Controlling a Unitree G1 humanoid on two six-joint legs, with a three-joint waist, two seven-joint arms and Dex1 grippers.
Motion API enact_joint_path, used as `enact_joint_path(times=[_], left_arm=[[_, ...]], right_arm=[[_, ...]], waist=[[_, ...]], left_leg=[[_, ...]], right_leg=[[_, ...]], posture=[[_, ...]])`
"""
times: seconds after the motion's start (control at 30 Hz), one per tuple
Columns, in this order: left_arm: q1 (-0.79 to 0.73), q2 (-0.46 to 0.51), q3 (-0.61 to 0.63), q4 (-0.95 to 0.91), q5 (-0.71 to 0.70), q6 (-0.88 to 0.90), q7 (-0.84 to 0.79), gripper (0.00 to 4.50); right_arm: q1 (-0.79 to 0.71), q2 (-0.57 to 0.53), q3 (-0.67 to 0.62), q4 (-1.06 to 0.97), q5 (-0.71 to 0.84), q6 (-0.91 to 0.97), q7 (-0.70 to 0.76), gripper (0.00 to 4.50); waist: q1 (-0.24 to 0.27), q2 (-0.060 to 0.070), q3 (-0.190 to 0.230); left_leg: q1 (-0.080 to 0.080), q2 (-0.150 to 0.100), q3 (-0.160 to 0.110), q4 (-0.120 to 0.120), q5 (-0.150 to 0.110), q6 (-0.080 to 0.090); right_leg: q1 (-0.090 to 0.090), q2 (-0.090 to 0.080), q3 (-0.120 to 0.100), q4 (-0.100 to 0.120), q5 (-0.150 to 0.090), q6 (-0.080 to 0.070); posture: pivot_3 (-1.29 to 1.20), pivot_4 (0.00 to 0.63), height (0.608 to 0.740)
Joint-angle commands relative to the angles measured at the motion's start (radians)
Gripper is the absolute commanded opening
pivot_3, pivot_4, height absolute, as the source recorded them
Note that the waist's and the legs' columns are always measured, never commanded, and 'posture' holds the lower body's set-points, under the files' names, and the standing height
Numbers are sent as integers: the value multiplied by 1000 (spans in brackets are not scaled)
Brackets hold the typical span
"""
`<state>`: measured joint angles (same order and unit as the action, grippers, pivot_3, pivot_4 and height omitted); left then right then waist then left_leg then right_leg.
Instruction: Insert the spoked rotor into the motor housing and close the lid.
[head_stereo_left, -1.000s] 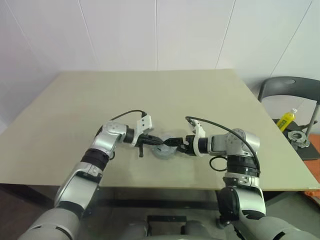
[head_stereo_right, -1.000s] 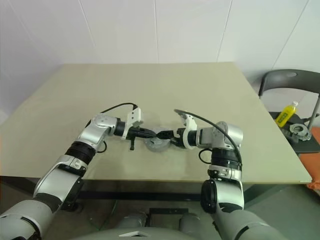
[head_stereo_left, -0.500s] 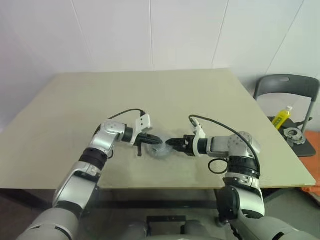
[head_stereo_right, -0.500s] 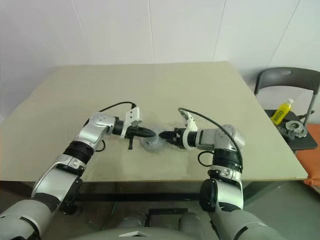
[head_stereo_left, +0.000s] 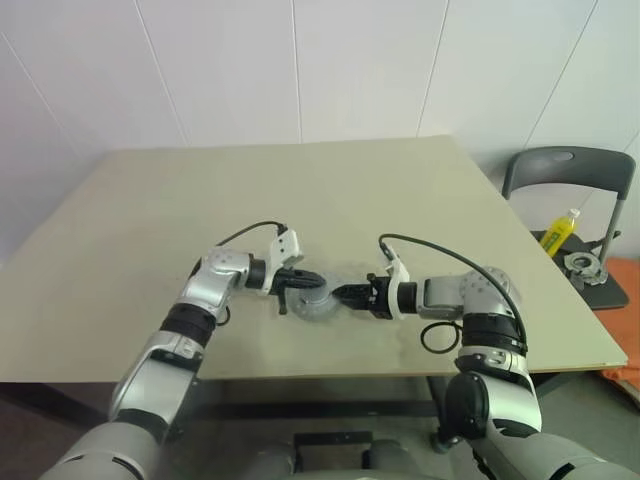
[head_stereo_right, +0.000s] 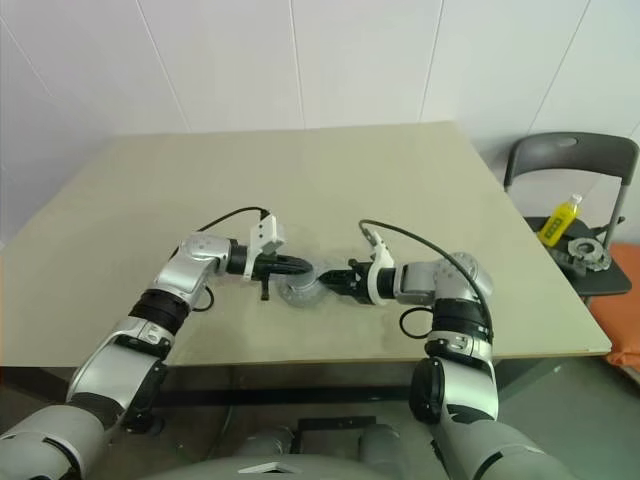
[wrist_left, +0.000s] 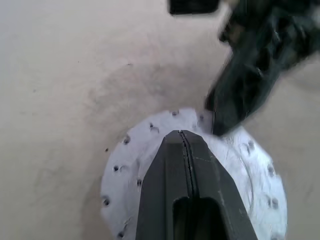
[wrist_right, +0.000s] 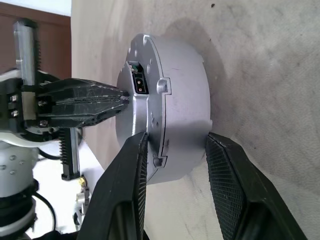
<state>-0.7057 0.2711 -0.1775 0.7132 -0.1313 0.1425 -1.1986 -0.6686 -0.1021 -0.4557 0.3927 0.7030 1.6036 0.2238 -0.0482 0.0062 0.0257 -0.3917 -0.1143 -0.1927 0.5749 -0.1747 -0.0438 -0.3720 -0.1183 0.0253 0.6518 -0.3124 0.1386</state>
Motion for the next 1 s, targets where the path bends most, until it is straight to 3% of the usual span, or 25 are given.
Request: enact_joint_path(times=[0.03, 0.23, 0.5, 0.8, 1.0], left_arm=[[-32, -34, 117, -6, -116, 140, 68, 0], [-25, -23, 174, -40, -156, 210, 113, 0], [-16, -35, 229, -67, -213, 267, 150, 0], [-133, -40, 537, 63, -437, 458, 430, 0], [-119, -20, 645, 38, -532, 587, 521, 0]], right_arm=[[-17, 53, 19, 11, 11, 11, -12, 1583], [3, 90, 16, -42, 31, 11, -12, 1237], [0, 74, 44, -43, 21, 11, -5, 1210], [-106, 73, -97, 75, 22, -125, -2, 1210], [-183, 64, -139, 169, 35, -258, -7, 1210]], waist=[[-7, -3, 2], [-34, -5, 5], [-31, -5, 6], [-27, -7, 9], [-20, -11, 15]], left_leg=[[-1, 0, 0, 0, 0, 0], [-3, 6, 1, -1, -2, -1], [-3, 6, 1, 0, -2, -1], [-3, 6, 1, 1, -2, -1], [-6, 4, 1, 1, -2, -2]], right_leg=[[-1, 0, 0, 0, 0, 0], [-2, 6, 0, 1, 4, 5], [-2, 6, 0, 1, 4, 4], [-2, 6, 0, 1, 4, 4], [-3, 5, 0, -1, 7, 0]], posture=[[0, 0, 740], [0, 0, 740], [0, 0, 740], [0, 0, 740], [0, 0, 740]])
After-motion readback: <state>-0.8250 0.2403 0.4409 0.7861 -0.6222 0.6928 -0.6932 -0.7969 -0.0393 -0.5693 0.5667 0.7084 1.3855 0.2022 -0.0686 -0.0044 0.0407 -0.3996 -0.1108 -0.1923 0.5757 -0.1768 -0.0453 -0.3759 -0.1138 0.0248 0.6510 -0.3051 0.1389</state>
